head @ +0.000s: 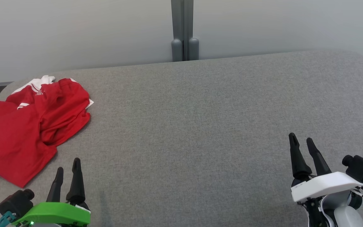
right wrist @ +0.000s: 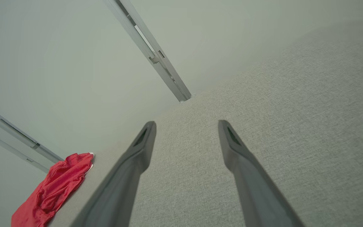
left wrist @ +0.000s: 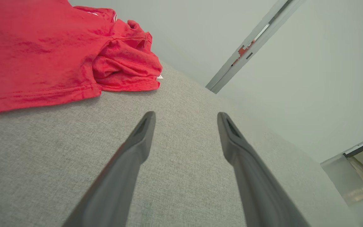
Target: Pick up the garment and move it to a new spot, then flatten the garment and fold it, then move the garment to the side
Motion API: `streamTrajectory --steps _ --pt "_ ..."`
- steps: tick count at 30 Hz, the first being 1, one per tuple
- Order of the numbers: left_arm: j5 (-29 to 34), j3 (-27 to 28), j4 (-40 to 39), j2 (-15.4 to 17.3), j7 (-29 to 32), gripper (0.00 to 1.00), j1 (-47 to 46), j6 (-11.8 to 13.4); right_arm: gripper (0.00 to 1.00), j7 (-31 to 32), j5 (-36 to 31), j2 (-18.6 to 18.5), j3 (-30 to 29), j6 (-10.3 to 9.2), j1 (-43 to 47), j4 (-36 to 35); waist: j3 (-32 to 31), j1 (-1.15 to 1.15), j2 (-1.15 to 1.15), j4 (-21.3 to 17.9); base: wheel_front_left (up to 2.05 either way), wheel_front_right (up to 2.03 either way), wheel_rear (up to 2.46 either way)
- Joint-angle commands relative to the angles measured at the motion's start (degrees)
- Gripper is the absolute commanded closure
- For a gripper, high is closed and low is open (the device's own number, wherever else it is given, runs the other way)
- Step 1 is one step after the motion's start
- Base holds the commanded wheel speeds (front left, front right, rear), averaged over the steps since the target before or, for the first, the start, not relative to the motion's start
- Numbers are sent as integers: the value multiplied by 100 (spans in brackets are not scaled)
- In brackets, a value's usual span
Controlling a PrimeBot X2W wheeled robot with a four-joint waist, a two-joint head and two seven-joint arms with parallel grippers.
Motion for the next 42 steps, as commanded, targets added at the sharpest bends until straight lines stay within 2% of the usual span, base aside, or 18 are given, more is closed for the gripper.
streamTrajectory --steps 1,17,32,42 --pt "242 -17 -71 82 -62 0 26 -16 0 -70 -222 -35 13 2 -14 -92 -1 0 0 1 0 0 0" --pt "1503 -115 -110 220 -317 0 164 83 0 -331 -1414 -23 -22 2 37 -145 3 0 0 32 0 0 0" --pt "2325 -89 -355 269 -529 0 261 168 0 -541 -2068 -26 -116 2 94 -61 8 0 0 12 0 0 0" --pt "2828 -73 -358 288 -655 0 342 122 0 -666 -2422 -28 -236 3 157 91 11 0 0 7 0 0 0"
